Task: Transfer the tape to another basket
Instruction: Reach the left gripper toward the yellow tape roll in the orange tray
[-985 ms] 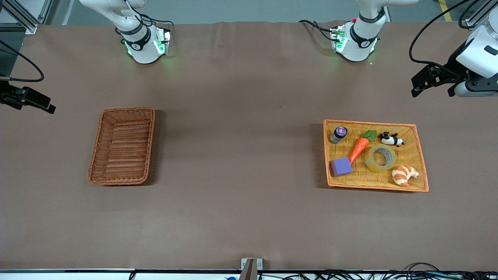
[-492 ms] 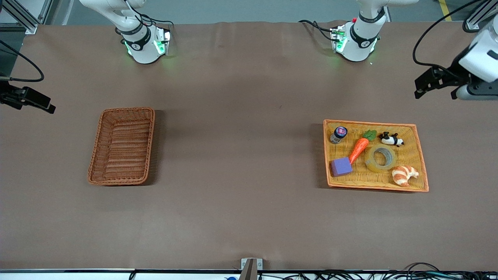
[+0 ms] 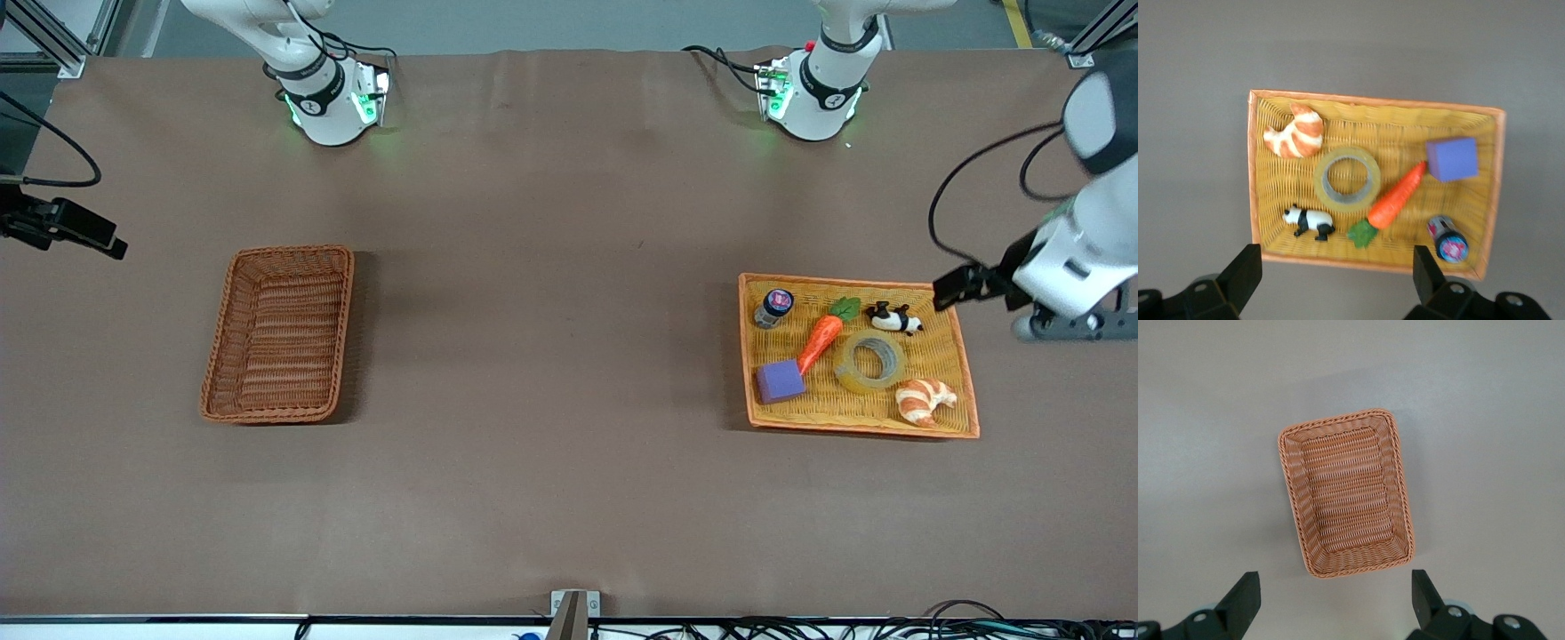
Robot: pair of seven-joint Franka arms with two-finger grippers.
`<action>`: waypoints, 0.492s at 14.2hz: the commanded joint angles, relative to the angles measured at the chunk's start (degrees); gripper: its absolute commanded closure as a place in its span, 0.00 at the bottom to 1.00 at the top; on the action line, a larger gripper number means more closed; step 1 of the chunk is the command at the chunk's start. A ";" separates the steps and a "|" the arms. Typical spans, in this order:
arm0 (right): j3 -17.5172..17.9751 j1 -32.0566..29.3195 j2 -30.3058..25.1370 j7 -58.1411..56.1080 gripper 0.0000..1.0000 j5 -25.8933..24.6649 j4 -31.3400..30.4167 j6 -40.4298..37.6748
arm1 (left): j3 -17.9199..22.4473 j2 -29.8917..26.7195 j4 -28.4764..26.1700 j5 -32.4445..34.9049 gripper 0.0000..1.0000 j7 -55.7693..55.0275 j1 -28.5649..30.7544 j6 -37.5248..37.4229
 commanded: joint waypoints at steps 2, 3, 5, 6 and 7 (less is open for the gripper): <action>0.44 -0.34 -0.53 -0.30 0.00 -0.55 -0.06 -0.49 | -0.23 3.84 -5.79 1.17 0.00 4.83 3.76 10.49; 0.44 -0.34 -0.53 -0.30 0.00 -0.55 -0.06 -0.40 | -0.23 5.59 -6.24 1.17 0.00 7.65 4.73 12.79; 0.44 -0.34 -0.53 -0.30 0.00 -0.55 -0.06 -0.40 | -0.41 9.02 -6.50 0.99 0.00 8.64 6.13 15.52; 0.44 -0.34 -0.53 -0.30 0.00 -0.55 -0.06 -0.32 | -0.49 10.34 -7.29 0.47 0.00 8.64 6.49 16.67; 0.44 -0.34 -0.53 -0.30 0.00 -0.46 -0.06 -0.14 | -0.49 11.49 -7.82 0.38 0.01 8.64 6.49 18.16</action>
